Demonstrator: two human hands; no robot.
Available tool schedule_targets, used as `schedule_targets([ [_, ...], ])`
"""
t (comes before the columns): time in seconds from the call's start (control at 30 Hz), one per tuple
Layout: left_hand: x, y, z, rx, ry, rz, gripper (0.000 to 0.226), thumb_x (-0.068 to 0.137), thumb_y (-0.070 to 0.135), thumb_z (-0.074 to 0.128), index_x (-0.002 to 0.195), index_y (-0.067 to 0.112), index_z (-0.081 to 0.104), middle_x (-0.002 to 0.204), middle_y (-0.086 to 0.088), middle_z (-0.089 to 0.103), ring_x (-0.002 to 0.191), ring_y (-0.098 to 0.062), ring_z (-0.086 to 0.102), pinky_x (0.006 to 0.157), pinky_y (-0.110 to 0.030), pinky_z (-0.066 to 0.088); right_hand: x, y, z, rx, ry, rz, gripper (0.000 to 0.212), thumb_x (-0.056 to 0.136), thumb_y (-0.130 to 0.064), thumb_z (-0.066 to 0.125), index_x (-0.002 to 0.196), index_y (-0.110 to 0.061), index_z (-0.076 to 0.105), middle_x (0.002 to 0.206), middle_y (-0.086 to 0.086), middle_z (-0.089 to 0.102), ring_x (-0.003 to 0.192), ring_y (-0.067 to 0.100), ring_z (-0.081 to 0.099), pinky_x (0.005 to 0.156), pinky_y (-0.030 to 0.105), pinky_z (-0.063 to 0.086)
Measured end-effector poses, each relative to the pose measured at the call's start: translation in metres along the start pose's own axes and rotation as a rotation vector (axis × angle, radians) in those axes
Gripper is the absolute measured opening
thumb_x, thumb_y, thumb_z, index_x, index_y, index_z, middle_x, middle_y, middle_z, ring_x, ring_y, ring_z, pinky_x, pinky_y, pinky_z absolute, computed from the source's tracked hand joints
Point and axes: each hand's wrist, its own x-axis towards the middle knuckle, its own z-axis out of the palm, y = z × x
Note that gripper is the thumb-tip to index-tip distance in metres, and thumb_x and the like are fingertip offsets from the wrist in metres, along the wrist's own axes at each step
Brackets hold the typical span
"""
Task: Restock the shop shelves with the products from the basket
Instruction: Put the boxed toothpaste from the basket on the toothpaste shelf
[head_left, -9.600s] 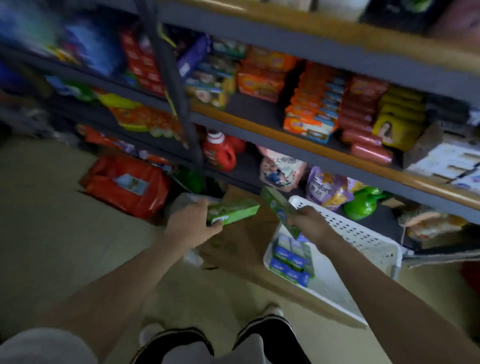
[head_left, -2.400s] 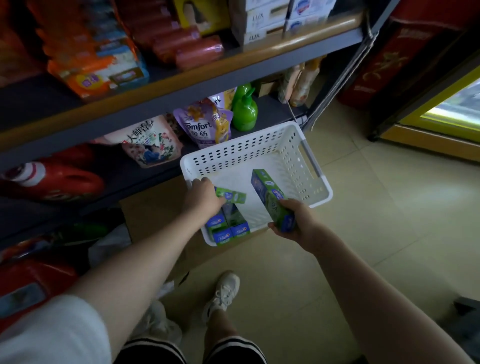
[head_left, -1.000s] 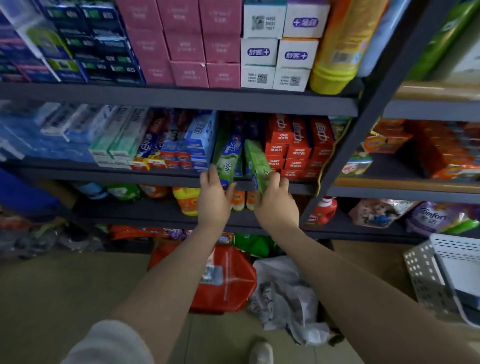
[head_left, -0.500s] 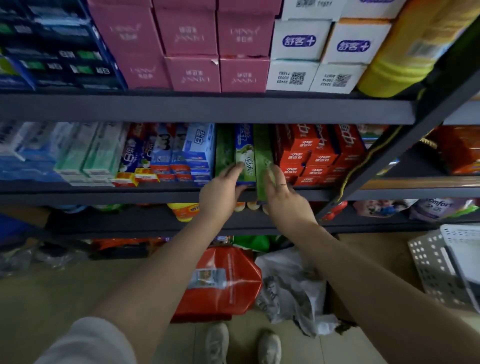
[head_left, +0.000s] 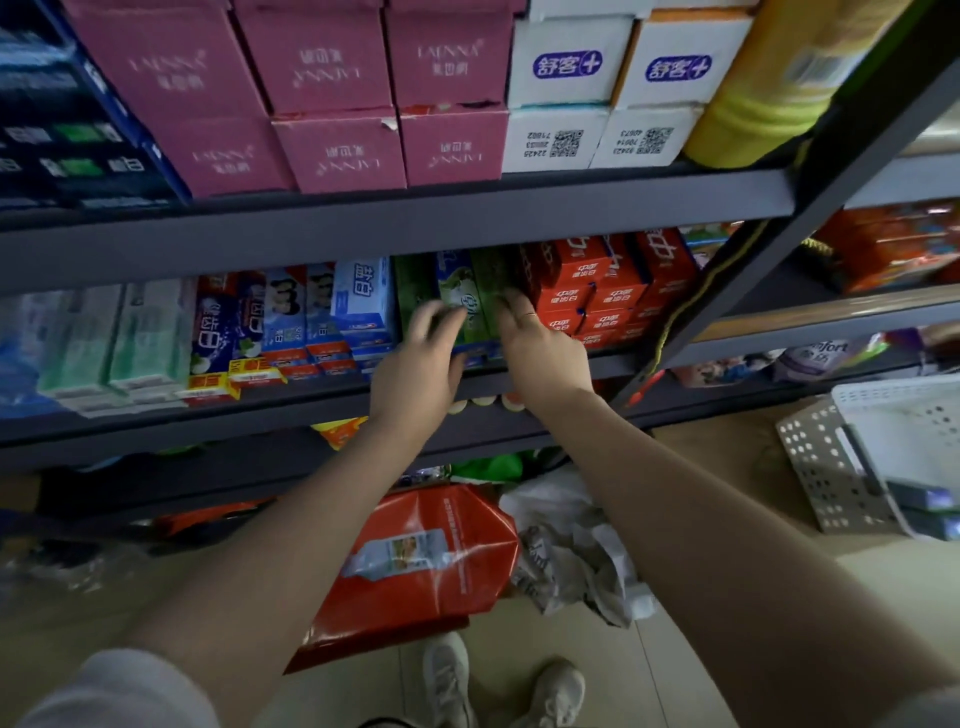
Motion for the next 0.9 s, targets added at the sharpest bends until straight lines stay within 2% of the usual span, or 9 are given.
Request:
schedule_targets([
  [0.07,-0.012,0.006,-0.004,-0.006,0.028,0.147,0.035,0.084,0.014,0.059,0.12,0.011,0.056,0.119,-0.012,0.057,0.055,-0.026,0.06,0.04,-0.026,0.038,-0.018,0.012,0.005,0.04,0.116,-0.055,0.064,0.076,-0.002,0.067,0.133,-0.011,0.04,0.151,0.007,0.03,0.073,0.032,0.066,0.046,0.03,0.04],
  [0.17,-0.03,0.031,0.005,-0.043,-0.171,0.313,0.037,0.089,0.03,0.037,0.118,0.016,0.055,0.111,-0.005,0.057,0.054,-0.024,0.057,0.038,-0.029,0.038,-0.069,0.048,0.017,0.077,0.202,-0.058,0.034,0.078,-0.011,0.066,0.11,-0.011,0.058,0.129,0.01,0.056,0.066,0.028,0.067,0.036,0.025,0.034],
  [0.23,-0.035,0.061,0.021,-0.037,-0.344,0.34,0.041,0.091,0.034,0.031,0.124,0.021,0.051,0.118,-0.001,0.054,0.066,-0.025,0.059,0.044,-0.031,0.041,-0.108,0.084,0.021,0.15,0.126,0.041,0.027,0.085,-0.013,0.055,0.113,-0.011,0.056,0.124,0.01,0.056,0.075,0.033,0.066,0.044,0.032,0.043],
  [0.3,-0.036,0.094,0.042,-0.04,-0.513,0.334,0.036,0.094,0.029,0.039,0.129,0.023,0.046,0.127,0.003,0.049,0.086,-0.022,0.06,0.059,-0.035,0.049,-0.143,0.128,0.022,0.193,0.047,0.228,0.033,0.089,-0.016,0.047,0.122,-0.016,0.048,0.123,0.007,0.054,0.087,0.035,0.064,0.056,0.038,0.049],
  [0.4,-0.031,0.146,0.075,-0.077,-0.742,0.36,0.032,0.095,0.025,0.044,0.127,0.021,0.048,0.129,0.002,0.048,0.1,-0.021,0.057,0.079,-0.036,0.051,-0.186,0.196,0.021,0.236,0.012,0.504,0.027,0.089,-0.019,0.045,0.117,-0.018,0.044,0.119,0.007,0.054,0.096,0.035,0.061,0.066,0.039,0.048],
  [0.47,-0.03,0.192,0.106,-0.091,-0.79,0.403,0.031,0.094,0.023,0.045,0.124,0.02,0.051,0.13,0.001,0.049,0.103,-0.022,0.057,0.082,-0.035,0.049,-0.215,0.252,0.021,0.262,-0.026,0.625,0.025,0.088,-0.017,0.045,0.113,-0.015,0.046,0.117,0.009,0.054,0.101,0.035,0.06,0.07,0.038,0.046],
  [0.57,-0.028,0.275,0.156,-0.122,-0.824,0.433,0.029,0.093,0.023,0.045,0.12,0.019,0.053,0.126,-0.001,0.05,0.101,-0.024,0.057,0.08,-0.034,0.049,-0.249,0.34,0.034,0.334,-0.104,0.676,0.041,0.084,-0.012,0.05,0.124,-0.016,0.051,0.13,0.012,0.052,0.116,0.035,0.053,0.09,0.044,0.048],
  [0.77,-0.022,0.429,0.246,-0.252,-0.881,0.314,0.03,0.092,0.017,0.049,0.121,0.012,0.054,0.122,-0.007,0.053,0.105,-0.024,0.054,0.086,-0.029,0.044,-0.283,0.486,0.068,0.382,-0.158,0.845,0.033,0.087,-0.014,0.047,0.119,-0.006,0.05,0.129,0.018,0.047,0.118,0.039,0.047,0.092,0.043,0.043],
  [0.9,-0.005,0.479,0.3,-0.274,-0.867,0.209,0.032,0.091,0.013,0.05,0.123,0.01,0.052,0.123,-0.01,0.053,0.105,-0.024,0.054,0.077,-0.019,0.035,-0.29,0.563,0.094,0.346,-0.29,0.718,0.056,0.083,-0.005,0.042,0.137,-0.019,0.038,0.149,0.01,0.029,0.132,0.035,0.03,0.107,0.044,0.034],
])
